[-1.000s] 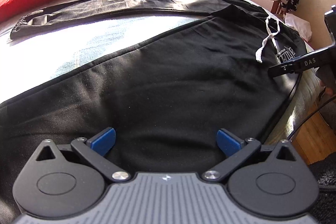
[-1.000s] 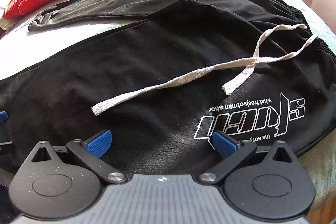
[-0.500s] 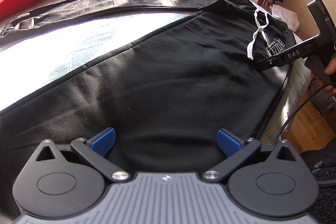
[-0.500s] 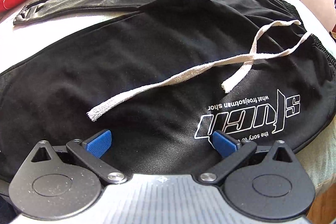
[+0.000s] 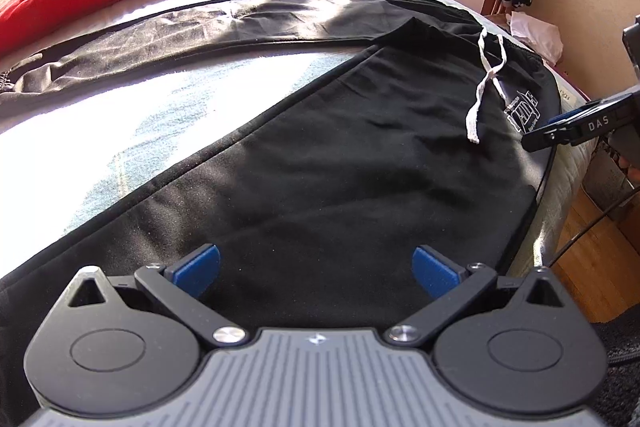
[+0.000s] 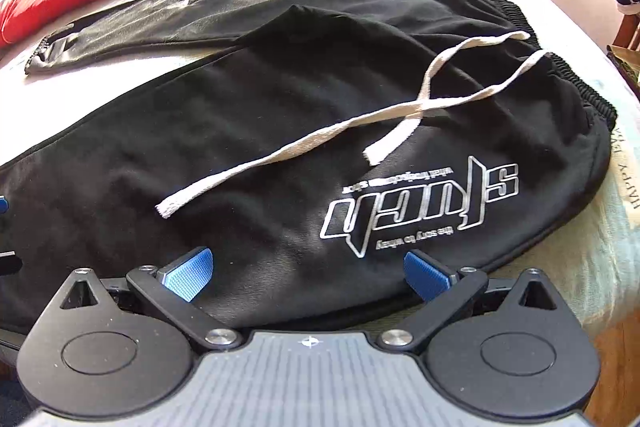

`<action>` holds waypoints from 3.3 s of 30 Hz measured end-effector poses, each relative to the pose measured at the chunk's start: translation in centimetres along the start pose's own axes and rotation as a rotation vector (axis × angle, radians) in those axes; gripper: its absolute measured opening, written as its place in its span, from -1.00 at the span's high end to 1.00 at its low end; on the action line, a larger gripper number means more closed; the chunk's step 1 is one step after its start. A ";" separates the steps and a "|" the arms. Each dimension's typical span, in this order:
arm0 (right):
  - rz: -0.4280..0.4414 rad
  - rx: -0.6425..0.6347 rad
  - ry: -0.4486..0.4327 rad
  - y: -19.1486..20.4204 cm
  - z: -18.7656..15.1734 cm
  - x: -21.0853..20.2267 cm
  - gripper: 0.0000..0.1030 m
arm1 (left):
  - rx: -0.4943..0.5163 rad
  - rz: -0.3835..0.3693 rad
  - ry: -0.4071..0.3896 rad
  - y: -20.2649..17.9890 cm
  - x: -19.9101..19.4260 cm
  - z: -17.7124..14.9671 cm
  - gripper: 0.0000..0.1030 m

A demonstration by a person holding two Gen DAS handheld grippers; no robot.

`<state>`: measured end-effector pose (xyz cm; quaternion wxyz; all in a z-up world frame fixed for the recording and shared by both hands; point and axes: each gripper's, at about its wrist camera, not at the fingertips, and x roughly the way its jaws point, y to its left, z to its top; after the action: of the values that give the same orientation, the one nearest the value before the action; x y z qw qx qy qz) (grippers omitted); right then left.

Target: Fold clothes

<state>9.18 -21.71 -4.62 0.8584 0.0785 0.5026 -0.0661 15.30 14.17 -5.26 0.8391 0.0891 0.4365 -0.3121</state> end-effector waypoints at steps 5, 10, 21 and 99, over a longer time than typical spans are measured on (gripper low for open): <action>-0.033 0.031 -0.049 -1.4 0.6 -1.3 -1.00 | -0.007 -0.026 -0.010 0.0 0.3 0.1 -0.99; -0.011 0.017 -0.066 -1.5 1.3 -1.2 -1.00 | -0.041 -0.011 -0.004 0.1 0.8 0.1 -0.99; 0.073 0.018 -0.111 -3.1 3.6 -0.9 -1.00 | -0.129 0.016 0.023 0.1 1.3 0.0 -0.99; 0.444 -0.436 -0.065 -22.6 34.8 21.1 0.73 | 0.292 0.116 -0.024 -6.0 19.7 31.2 -0.47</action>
<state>44.75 -51.61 -7.85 0.8641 -0.0016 0.4479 0.2297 41.19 -12.52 -1.27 0.8390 0.2313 0.3706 -0.3244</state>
